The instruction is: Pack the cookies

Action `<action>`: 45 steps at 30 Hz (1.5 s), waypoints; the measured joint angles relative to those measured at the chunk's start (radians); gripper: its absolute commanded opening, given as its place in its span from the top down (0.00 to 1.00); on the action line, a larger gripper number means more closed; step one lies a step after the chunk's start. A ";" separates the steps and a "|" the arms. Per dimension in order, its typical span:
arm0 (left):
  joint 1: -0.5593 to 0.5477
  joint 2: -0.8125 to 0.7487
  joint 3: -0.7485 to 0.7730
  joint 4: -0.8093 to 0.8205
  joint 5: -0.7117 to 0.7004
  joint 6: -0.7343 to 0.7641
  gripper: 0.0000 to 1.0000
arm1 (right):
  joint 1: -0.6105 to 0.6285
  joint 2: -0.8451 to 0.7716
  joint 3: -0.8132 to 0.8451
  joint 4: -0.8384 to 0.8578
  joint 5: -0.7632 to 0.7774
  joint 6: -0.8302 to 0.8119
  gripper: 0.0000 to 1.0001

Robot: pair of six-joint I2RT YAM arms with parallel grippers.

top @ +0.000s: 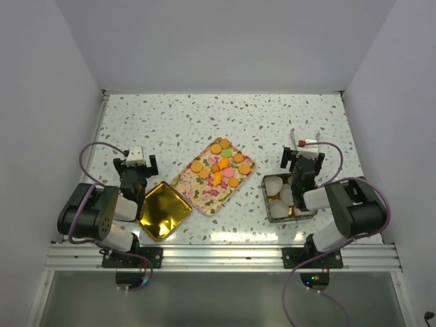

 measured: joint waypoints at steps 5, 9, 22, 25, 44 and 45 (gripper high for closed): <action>0.000 0.000 0.000 0.000 0.000 0.000 0.00 | 0.000 0.000 0.000 0.000 0.000 0.000 0.01; 0.000 0.000 0.000 0.000 0.000 0.000 0.00 | -0.005 0.000 0.000 0.000 -0.001 0.001 0.01; 0.000 0.000 0.001 0.000 0.001 0.000 0.00 | -0.019 -0.377 0.169 -0.391 -0.027 0.013 0.01; 0.001 0.000 0.001 0.000 0.003 0.000 0.00 | -0.019 -0.466 0.301 -0.549 -0.004 0.073 0.01; -0.186 -0.261 0.763 -1.196 -0.006 -0.424 0.00 | -0.067 0.015 1.188 -1.670 0.006 0.216 0.01; -0.213 -0.264 0.768 -1.262 0.000 -0.448 0.00 | -0.084 0.056 1.200 -1.712 -0.029 0.218 0.01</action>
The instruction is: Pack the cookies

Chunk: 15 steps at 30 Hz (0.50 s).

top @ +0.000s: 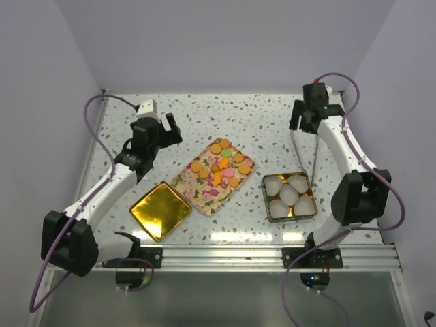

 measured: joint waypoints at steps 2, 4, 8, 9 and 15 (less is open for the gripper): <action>-0.029 -0.006 0.003 -0.114 0.017 -0.039 0.00 | -0.041 0.058 0.001 -0.068 -0.067 0.008 0.01; -0.035 -0.023 0.003 -0.206 0.025 -0.069 0.00 | -0.087 0.111 0.001 -0.134 -0.127 0.018 0.01; -0.039 -0.119 0.003 -0.336 0.027 -0.101 0.00 | -0.130 0.154 -0.005 -0.189 -0.210 0.022 0.01; -0.039 -0.149 0.003 -0.356 0.027 -0.106 0.00 | -0.130 0.154 -0.010 -0.194 -0.234 0.022 0.01; -0.043 -0.218 0.017 -0.446 0.022 -0.120 0.00 | -0.131 0.168 -0.055 -0.192 -0.333 0.021 0.01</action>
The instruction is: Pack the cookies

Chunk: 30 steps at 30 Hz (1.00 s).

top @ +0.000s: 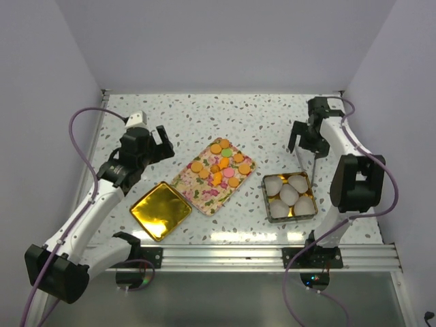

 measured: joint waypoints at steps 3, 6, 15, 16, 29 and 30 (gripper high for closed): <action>0.000 -0.003 0.000 -0.042 -0.002 -0.001 0.00 | -0.028 0.021 -0.043 0.006 -0.019 0.000 0.01; 0.000 -0.015 0.000 -0.075 -0.008 -0.001 0.00 | -0.058 0.040 -0.071 0.007 -0.024 0.000 0.01; 0.000 -0.046 -0.005 -0.103 -0.019 -0.002 0.00 | -0.078 0.067 -0.076 0.031 -0.031 -0.013 0.01; -0.001 -0.046 -0.006 -0.104 -0.019 -0.002 0.00 | -0.078 0.076 -0.076 0.034 -0.031 -0.016 0.01; -0.001 0.003 -0.006 -0.102 -0.022 -0.002 0.00 | -0.087 0.190 -0.076 0.051 -0.030 -0.028 0.04; -0.001 0.008 -0.006 -0.102 -0.022 -0.002 0.00 | -0.087 0.196 -0.076 0.052 -0.030 -0.029 0.06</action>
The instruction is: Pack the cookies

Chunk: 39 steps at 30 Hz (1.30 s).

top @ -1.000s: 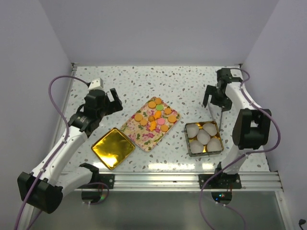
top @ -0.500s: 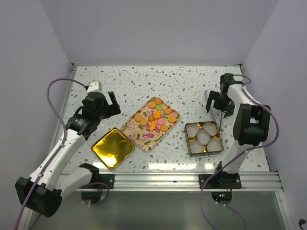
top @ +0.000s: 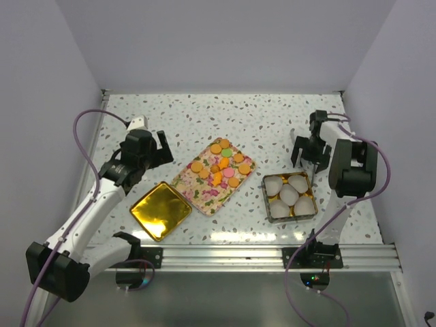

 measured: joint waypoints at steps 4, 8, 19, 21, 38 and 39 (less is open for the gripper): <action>0.000 0.018 0.000 0.001 0.000 -0.003 0.00 | -0.003 0.005 0.001 0.003 -0.005 -0.002 0.13; 0.000 0.032 0.000 0.004 0.000 -0.018 0.00 | -0.004 0.005 0.001 0.008 -0.005 -0.004 0.25; -0.005 0.060 0.000 0.009 0.000 -0.018 0.00 | -0.016 0.014 0.051 -0.008 0.011 -0.009 0.36; -0.006 0.060 0.000 0.010 0.002 -0.018 0.00 | -0.018 0.014 0.082 -0.019 0.024 -0.010 0.38; -0.014 0.078 0.064 0.016 0.034 -0.016 0.00 | 0.044 -0.111 0.424 -0.172 0.004 0.068 0.40; -0.014 0.081 0.071 0.016 0.035 -0.016 0.00 | 0.061 -0.113 0.451 -0.182 -0.009 0.079 0.40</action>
